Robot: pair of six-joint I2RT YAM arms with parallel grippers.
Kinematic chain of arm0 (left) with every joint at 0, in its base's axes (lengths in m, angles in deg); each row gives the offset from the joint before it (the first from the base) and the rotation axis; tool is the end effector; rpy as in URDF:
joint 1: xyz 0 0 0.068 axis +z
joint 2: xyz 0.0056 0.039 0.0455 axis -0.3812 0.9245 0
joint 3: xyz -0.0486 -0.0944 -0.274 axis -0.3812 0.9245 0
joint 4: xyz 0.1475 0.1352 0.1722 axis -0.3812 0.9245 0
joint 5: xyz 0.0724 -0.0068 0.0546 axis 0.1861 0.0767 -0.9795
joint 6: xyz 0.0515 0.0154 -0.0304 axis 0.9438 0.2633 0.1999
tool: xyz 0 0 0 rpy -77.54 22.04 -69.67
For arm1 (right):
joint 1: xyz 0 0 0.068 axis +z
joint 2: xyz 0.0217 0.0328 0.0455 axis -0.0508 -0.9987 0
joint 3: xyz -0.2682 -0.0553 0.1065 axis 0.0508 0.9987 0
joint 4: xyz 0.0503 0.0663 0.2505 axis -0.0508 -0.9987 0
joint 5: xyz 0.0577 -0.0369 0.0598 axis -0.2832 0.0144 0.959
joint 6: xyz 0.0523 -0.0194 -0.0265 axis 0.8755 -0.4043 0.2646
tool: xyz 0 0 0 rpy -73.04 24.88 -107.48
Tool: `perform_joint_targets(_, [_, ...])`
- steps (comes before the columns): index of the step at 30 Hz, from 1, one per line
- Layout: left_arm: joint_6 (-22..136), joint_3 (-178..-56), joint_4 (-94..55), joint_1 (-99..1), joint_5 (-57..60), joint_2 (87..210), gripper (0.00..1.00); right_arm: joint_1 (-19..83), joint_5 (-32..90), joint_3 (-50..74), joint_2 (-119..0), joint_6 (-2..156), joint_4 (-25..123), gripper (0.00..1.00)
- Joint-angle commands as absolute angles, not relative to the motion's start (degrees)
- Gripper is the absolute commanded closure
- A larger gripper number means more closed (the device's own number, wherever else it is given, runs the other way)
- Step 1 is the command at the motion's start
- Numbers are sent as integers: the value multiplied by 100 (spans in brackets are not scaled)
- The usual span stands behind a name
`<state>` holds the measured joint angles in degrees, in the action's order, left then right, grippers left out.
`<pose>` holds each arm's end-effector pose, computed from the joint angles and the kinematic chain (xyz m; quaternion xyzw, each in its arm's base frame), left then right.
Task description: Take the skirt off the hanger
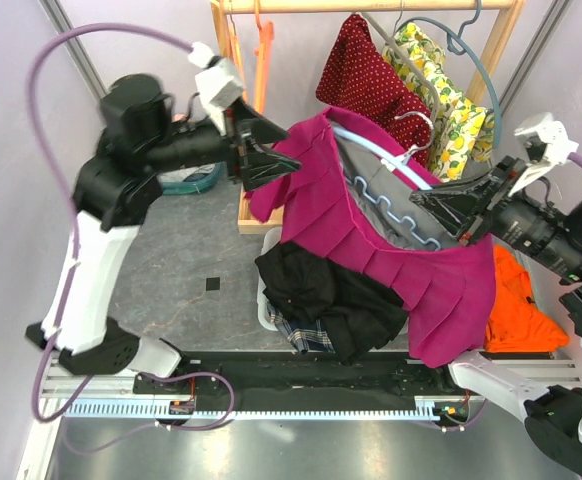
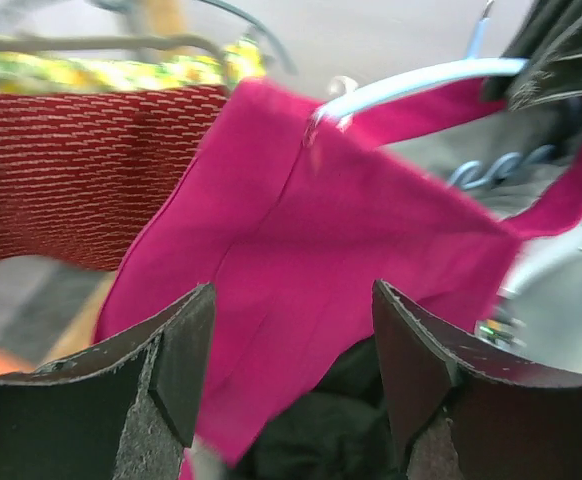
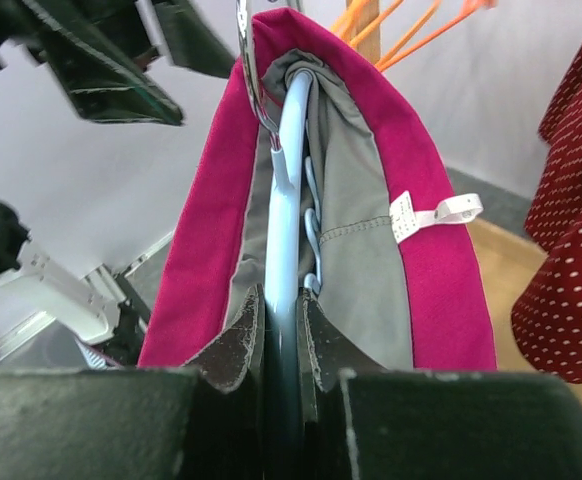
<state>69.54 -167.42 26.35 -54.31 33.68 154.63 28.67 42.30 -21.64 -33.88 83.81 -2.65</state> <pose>0.1796 -0.1473 0.6015 0.4195 0.5805 -0.4144 0.5615 0.0608 0.0480 0.5878 -0.2039 0.6675 0.3583 0.6200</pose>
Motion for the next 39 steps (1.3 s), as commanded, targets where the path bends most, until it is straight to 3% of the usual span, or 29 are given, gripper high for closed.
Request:
perform_joint_targets(1, [6481,-17148,2368,-5405,4431,15871,29,2875,4453,-1965,-3375,8488,361,100])
perform_joint_targets(6, [6402,-17069,2271,-5405,4728,15933,36,2866,4497,-1841,-3375,8488,353,100])
perform_joint_targets(10, [6411,-16981,2192,-5405,4939,15995,59,2875,4558,-1823,-3419,8505,388,100])
perform_joint_targets(13, [6463,-16929,2174,-5405,5010,16109,68,2875,4620,-1771,-3445,8558,449,100])
perform_joint_targets(17, [6753,-16911,2288,-5405,5019,16241,70,2875,4690,-1709,-3419,8585,493,100])
perform_joint_targets(22, [6745,-16955,2280,-5387,4676,16408,58,2875,4717,-1630,-3375,8593,484,100])
perform_joint_targets(24, [6727,-16981,2236,-5387,4746,16487,59,2875,4717,-1621,-3375,8593,493,100])
perform_joint_targets(27, [6727,-17043,2227,-5387,4729,16575,75,2875,4760,-1630,-3366,8602,511,100])
perform_joint_targets(28, [6736,-17069,2218,-5387,4755,16584,89,2875,4761,-1621,-3366,8602,520,100])
perform_joint_targets(30, [6736,-17087,2218,-5387,4834,16610,98,2875,4787,-1586,-3357,8602,511,100])
perform_joint_targets(39, [6587,-17227,2209,-5387,4826,16584,98,2875,4734,-1147,-3313,8611,590,100])
